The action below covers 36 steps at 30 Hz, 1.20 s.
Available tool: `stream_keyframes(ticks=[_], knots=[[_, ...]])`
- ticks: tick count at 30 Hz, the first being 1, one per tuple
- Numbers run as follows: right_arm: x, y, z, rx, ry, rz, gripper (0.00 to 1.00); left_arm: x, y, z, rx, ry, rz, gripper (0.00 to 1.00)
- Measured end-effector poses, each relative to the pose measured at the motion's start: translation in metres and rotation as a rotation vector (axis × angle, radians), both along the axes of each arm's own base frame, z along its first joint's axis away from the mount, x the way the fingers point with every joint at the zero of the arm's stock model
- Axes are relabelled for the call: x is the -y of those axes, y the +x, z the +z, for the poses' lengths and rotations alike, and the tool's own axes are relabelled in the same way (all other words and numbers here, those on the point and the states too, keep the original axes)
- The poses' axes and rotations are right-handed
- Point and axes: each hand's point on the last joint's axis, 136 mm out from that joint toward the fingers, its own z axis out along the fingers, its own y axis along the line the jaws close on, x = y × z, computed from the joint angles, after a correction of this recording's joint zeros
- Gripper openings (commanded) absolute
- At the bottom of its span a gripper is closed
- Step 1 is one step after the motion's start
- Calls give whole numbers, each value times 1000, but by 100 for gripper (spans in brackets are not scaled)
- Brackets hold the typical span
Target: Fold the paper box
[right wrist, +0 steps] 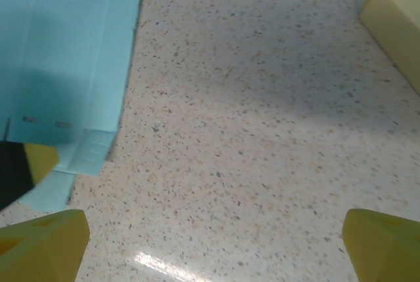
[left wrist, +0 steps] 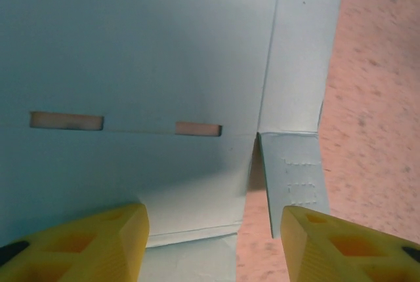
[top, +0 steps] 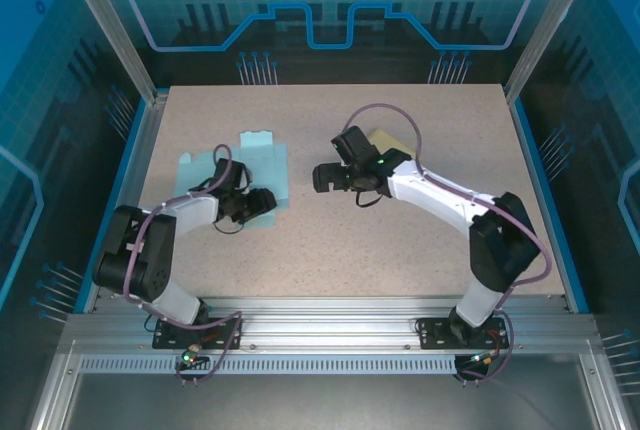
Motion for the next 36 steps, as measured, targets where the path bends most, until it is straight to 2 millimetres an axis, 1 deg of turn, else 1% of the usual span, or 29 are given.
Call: stream_keyframes(ticks=[3, 6, 9, 12, 14, 16, 19, 21, 23, 26, 27, 29, 31, 33, 34, 36], knots=[[18, -5, 2, 8, -1, -42, 100, 39, 4, 0, 29, -41, -55, 56], [34, -11, -2, 3, -5, -78, 100, 81, 13, 3, 62, -100, -93, 56], [49, -18, -6, -3, -12, -112, 100, 126, 23, 9, 103, -191, -118, 56], [62, -26, -9, -11, -7, -144, 100, 167, 23, 17, 131, -298, -134, 54], [68, -34, -11, -14, 6, -162, 100, 183, 19, 25, 134, -356, -144, 54], [72, -42, -13, -19, 33, -176, 100, 189, 20, 36, 154, -395, -144, 54], [74, -56, -20, -36, 95, -198, 100, 176, 30, 54, 195, -392, -124, 54], [76, -65, -30, -60, 132, -216, 100, 157, 37, 71, 242, -351, -110, 55], [77, -71, -41, -93, 155, -239, 97, 137, 43, 85, 292, -278, -103, 55], [75, -77, -55, -139, 209, -268, 93, 107, 55, 98, 356, -128, -100, 54], [72, -78, -59, -151, 233, -277, 90, 96, 58, 99, 368, -73, -100, 53], [66, -77, -65, -176, 279, -293, 88, 79, 62, 93, 365, 10, -104, 49], [60, -74, -73, -197, 321, -312, 87, 60, 62, 80, 333, 82, -103, 44], [54, -72, -83, -229, 354, -333, 87, 44, 61, 66, 293, 134, -100, 44], [52, -72, -87, -241, 364, -342, 87, 39, 61, 61, 280, 150, -99, 41], [47, -69, -95, -269, 387, -361, 86, 33, 58, 49, 245, 175, -105, 40]])
